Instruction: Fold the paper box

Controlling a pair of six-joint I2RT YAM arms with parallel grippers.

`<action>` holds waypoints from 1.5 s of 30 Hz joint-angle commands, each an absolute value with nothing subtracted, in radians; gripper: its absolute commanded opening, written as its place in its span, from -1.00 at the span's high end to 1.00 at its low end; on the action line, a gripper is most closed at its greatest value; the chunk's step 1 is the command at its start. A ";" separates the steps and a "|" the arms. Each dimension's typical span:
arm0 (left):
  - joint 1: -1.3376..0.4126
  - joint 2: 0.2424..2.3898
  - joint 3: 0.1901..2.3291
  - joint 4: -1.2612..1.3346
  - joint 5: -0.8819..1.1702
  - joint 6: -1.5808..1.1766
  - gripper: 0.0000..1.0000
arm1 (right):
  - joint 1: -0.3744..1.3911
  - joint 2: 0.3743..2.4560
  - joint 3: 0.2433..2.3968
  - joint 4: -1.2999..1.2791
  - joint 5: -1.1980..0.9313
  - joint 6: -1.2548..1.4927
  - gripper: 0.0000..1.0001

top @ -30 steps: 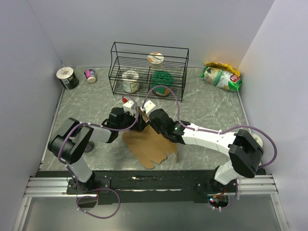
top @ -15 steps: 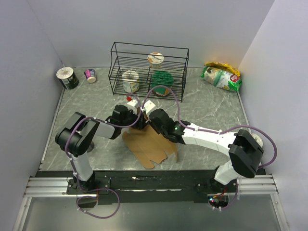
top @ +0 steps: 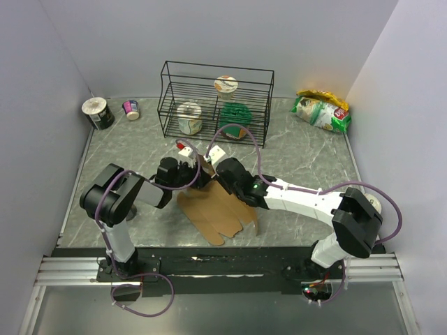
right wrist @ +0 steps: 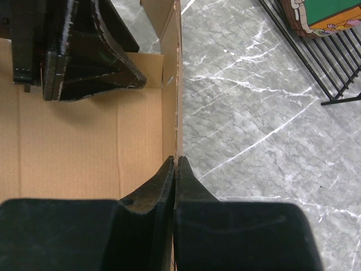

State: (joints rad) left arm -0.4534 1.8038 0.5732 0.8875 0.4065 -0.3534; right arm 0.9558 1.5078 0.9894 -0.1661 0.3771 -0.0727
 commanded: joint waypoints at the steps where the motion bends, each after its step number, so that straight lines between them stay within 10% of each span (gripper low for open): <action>1: -0.471 1.798 0.534 1.020 0.512 -0.429 0.07 | 0.954 1.537 0.994 -0.207 0.333 -0.051 1.00; 15: -0.512 1.789 0.457 1.115 0.500 -0.491 0.10 | 0.956 1.528 0.982 -0.186 0.321 -0.066 1.00; 25: -0.497 1.464 0.400 0.817 0.279 -0.456 -0.60 | 0.953 1.465 0.911 -0.101 0.264 -0.239 1.00; 45: -0.419 1.218 0.538 0.634 0.298 -0.448 -0.90 | 0.948 1.473 0.890 -0.078 0.186 -0.295 1.00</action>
State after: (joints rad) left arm -0.4213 1.2415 0.4667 0.6239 0.2665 -0.3985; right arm 0.9463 1.4738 0.9150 -0.0513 0.2447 -0.3096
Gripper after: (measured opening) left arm 0.922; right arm 0.017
